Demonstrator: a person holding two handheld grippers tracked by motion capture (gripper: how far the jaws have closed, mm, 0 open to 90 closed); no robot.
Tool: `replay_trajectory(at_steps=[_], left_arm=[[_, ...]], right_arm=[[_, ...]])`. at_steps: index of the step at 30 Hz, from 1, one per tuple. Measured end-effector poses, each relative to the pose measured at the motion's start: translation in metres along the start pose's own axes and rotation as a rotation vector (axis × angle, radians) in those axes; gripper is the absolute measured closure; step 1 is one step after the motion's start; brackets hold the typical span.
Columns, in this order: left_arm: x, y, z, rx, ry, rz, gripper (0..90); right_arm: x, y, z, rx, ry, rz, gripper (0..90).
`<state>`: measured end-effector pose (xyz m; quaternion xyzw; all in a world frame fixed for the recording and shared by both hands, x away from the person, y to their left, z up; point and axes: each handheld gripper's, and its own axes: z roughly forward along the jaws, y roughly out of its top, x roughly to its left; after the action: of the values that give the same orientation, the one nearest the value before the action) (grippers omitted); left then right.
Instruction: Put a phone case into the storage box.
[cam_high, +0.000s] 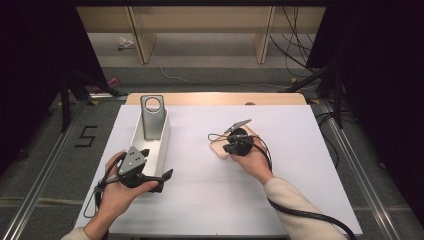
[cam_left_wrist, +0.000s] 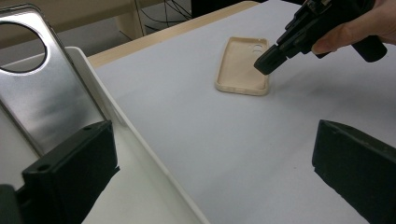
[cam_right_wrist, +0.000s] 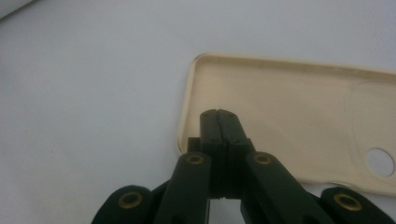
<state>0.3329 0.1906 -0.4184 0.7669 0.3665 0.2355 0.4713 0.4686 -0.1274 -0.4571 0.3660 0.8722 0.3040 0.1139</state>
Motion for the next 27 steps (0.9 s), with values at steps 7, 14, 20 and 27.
replay_trajectory(at_steps=[7, 14, 20, 27], left_arm=[[-0.001, -0.001, 0.001, 0.008, -0.003, 0.002, 0.0], [0.0, 0.0, 0.001, 0.008, -0.004, 0.001, 0.4], [-0.001, 0.0, 0.001, 0.008, -0.007, 0.004, 0.7], [-0.001, -0.001, 0.001, 0.009, -0.008, 0.005, 1.3]], right_arm=[[0.001, 0.0, 0.006, 0.031, -0.011, -0.006, 90.0], [0.002, -0.002, 0.01, 0.067, -0.005, -0.004, 90.0], [0.001, -0.002, 0.01, 0.08, -0.004, 0.0, 90.0], [-0.001, -0.002, 0.007, 0.125, 0.004, 0.002, 90.0]])
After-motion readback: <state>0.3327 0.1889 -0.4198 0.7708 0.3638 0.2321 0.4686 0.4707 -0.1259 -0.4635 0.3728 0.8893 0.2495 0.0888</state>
